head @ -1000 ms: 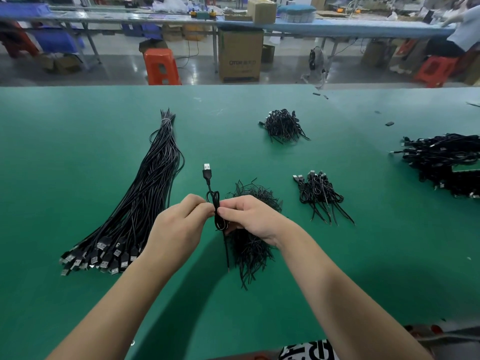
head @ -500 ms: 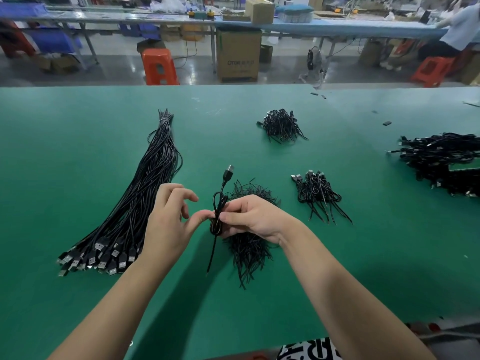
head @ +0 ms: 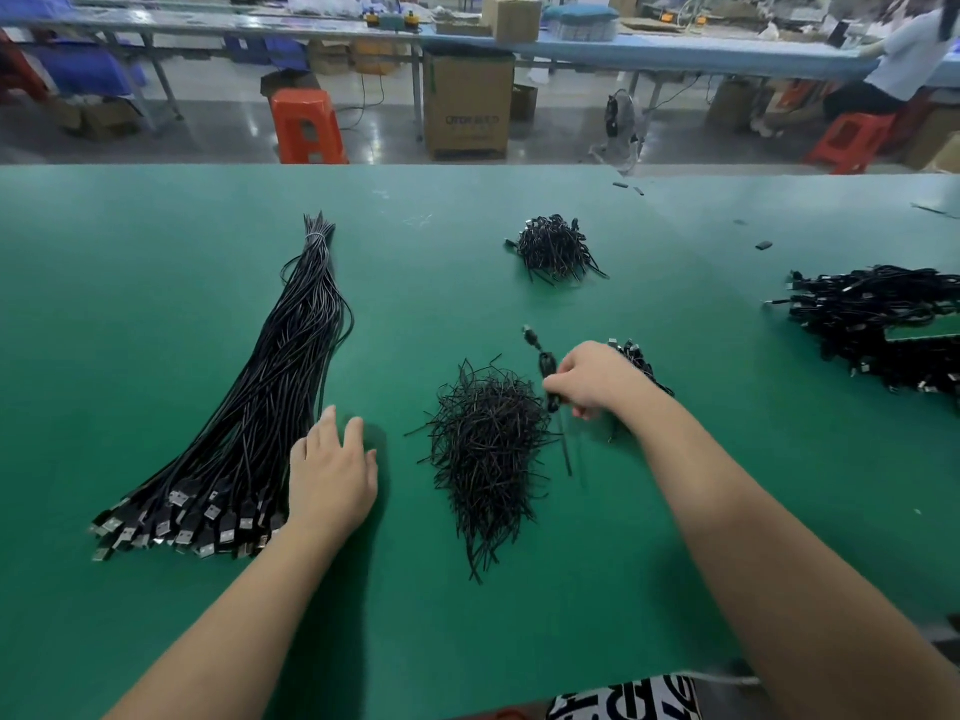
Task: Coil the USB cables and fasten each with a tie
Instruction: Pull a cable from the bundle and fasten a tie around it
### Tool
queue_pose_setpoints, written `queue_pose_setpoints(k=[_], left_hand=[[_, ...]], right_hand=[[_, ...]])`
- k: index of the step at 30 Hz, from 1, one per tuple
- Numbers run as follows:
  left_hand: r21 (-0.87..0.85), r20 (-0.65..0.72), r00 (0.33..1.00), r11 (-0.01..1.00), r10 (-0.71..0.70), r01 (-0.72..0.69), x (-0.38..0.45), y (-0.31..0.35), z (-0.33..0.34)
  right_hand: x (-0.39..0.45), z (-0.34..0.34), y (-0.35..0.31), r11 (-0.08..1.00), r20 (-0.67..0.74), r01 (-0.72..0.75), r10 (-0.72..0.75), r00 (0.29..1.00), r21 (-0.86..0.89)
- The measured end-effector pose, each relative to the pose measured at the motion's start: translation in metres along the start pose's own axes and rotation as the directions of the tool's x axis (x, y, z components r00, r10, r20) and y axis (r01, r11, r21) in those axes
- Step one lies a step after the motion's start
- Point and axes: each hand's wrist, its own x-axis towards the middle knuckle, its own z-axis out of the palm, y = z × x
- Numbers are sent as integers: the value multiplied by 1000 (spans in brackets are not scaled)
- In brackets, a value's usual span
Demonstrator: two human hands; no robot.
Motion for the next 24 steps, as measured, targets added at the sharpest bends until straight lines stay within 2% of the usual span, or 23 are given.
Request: queue_pose_setpoints(k=[3, 7, 11, 17, 24], left_hand=[[34, 14, 1000, 999, 28, -29, -7, -3, 7], [2, -7, 999, 999, 40, -40, -10, -5, 7], [-45, -41, 999, 999, 17, -19, -10, -4, 9], [-61, -72, 997, 998, 6, -10, -9, -6, 15], [-62, -104, 994, 998, 16, -22, -8, -8, 20]], right_hand=[[20, -10, 16, 985, -70, -129, 122, 990, -114], [46, -15, 37, 958, -96, -257, 246, 964, -127], [66, -14, 51, 933, -123, -326, 309, 943, -151], [84, 2, 57, 899, -138, -361, 336, 932, -247], [91, 10, 65, 890, -195, -333, 283, 939, -311]])
